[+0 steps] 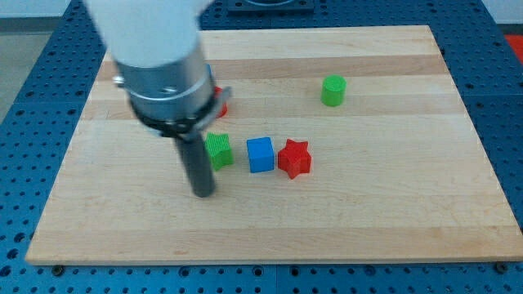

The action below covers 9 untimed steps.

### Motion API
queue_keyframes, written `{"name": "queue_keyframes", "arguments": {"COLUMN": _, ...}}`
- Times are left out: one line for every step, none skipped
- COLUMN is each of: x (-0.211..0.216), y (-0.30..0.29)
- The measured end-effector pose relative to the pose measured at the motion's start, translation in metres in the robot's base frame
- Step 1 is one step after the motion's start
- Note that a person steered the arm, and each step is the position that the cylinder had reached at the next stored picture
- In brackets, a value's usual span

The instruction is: Push the red star closer to the red circle

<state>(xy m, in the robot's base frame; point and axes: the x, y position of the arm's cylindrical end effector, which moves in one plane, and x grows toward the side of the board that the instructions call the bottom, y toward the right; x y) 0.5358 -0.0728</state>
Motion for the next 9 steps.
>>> {"name": "queue_keyframes", "arguments": {"x": 0.001, "y": 0.062}}
{"name": "queue_keyframes", "arguments": {"x": -0.001, "y": 0.107}}
{"name": "queue_keyframes", "arguments": {"x": -0.008, "y": 0.119}}
{"name": "queue_keyframes", "arguments": {"x": -0.024, "y": 0.111}}
{"name": "queue_keyframes", "arguments": {"x": -0.044, "y": 0.102}}
{"name": "queue_keyframes", "arguments": {"x": -0.064, "y": 0.099}}
{"name": "queue_keyframes", "arguments": {"x": -0.083, "y": 0.099}}
{"name": "queue_keyframes", "arguments": {"x": -0.1, "y": 0.098}}
{"name": "queue_keyframes", "arguments": {"x": -0.12, "y": 0.094}}
